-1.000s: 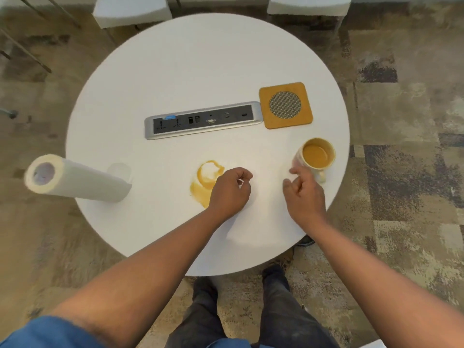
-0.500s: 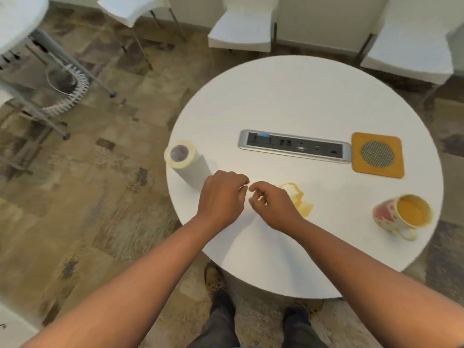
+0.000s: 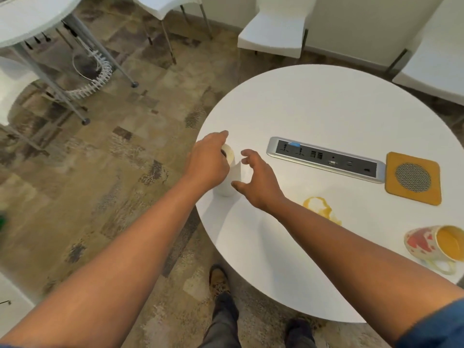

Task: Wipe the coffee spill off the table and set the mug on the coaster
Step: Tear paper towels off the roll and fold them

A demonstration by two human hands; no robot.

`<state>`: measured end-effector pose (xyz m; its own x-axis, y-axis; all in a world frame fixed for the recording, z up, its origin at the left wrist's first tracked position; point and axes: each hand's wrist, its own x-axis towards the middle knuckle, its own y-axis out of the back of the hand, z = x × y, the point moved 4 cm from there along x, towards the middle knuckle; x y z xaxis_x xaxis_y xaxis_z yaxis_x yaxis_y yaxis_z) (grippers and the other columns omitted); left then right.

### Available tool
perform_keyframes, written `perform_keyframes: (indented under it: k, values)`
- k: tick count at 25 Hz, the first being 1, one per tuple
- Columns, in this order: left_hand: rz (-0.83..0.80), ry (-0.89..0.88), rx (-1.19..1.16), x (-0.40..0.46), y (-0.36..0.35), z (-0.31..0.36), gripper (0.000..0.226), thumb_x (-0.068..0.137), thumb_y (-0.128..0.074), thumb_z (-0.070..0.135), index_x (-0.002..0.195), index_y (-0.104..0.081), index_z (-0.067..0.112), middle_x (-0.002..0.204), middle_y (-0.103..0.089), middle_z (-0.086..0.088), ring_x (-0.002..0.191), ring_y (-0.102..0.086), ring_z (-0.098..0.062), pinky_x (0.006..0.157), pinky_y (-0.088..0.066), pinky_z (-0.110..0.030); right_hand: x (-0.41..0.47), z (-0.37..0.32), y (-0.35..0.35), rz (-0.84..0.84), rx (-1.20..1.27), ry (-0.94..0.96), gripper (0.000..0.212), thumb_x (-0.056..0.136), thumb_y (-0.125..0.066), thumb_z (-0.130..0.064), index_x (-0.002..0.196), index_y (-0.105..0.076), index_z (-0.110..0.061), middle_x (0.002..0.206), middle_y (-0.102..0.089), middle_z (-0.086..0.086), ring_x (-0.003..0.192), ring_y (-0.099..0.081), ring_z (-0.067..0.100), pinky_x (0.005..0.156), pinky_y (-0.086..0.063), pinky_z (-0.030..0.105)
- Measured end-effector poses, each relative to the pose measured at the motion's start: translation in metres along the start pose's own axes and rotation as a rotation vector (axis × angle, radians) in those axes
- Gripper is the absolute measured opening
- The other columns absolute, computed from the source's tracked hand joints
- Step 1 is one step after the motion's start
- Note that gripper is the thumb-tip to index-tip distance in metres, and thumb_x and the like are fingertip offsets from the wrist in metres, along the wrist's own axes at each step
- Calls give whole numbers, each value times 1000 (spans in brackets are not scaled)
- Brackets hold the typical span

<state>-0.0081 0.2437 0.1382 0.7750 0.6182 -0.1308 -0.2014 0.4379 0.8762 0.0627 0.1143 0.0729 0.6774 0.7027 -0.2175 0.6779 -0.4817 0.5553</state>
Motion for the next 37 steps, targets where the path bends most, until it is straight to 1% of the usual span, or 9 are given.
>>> perform_keyframes:
  k: [3,6,9,13,24,27,30,34,37]
  values:
    - [-108,112,-16,13,2,-6,57,95,-49,6,151,-48,20,153,-50,-9,138,-48,-31,106,-42,-38,4,-4,-1,40,-26,-4,44,81,-77,-26,114,-49,-32,104,-61,-11,104,-56,20,95,-45,49]
    - [-113,131,42,22,4,-13,45,94,-60,17,138,-60,25,139,-61,-5,121,-59,-31,93,-50,-39,5,-4,-1,21,-110,56,18,87,-66,-25,103,-61,-31,98,-66,-10,100,-56,21,92,-45,50]
    - [-137,137,80,26,6,-21,34,93,-62,23,127,-64,28,125,-65,-2,103,-62,-28,82,-54,-40,2,7,5,-17,-173,90,22,91,-56,-22,106,-71,-29,105,-69,-3,101,-58,25,91,-46,49]
    - [-164,156,87,25,7,-23,33,95,-61,19,126,-63,28,120,-65,-2,94,-60,-26,70,-47,-35,-7,20,19,-23,-205,81,25,91,-52,-15,102,-72,-25,101,-66,0,100,-56,25,91,-43,46]
    - [-176,206,-2,24,11,-43,25,95,-63,21,120,-69,24,115,-68,-4,95,-63,-28,70,-45,-34,-12,61,64,98,-265,-67,35,94,-45,-16,112,-70,-31,104,-53,-6,98,-50,19,97,-40,47]
    - [-168,205,-10,23,12,-47,26,95,-62,17,119,-70,22,114,-68,-5,97,-63,-29,73,-46,-34,-13,70,74,153,-234,-126,34,88,-44,-18,101,-71,-33,102,-59,-5,98,-52,20,94,-41,47]
    - [-168,193,-54,23,9,-50,24,93,-61,19,114,-69,29,113,-69,-1,96,-64,-26,71,-47,-33,-12,78,82,204,-142,-160,30,79,-42,-20,82,-70,-32,84,-63,-6,88,-55,21,81,-44,44]
    - [-154,166,-340,12,-3,-52,35,97,-56,12,127,-66,29,130,-59,4,116,-54,-20,88,-42,-29,-10,80,89,252,-52,-140,24,78,-42,-24,65,-61,-31,70,-61,-4,78,-56,22,72,-46,41]
    - [-76,135,-564,0,-9,-49,36,101,-51,14,133,-64,25,132,-60,2,120,-57,-17,93,-46,-27,-10,84,90,281,42,-189,24,79,-45,-37,77,-68,-31,91,-67,-9,93,-61,18,83,-52,45]
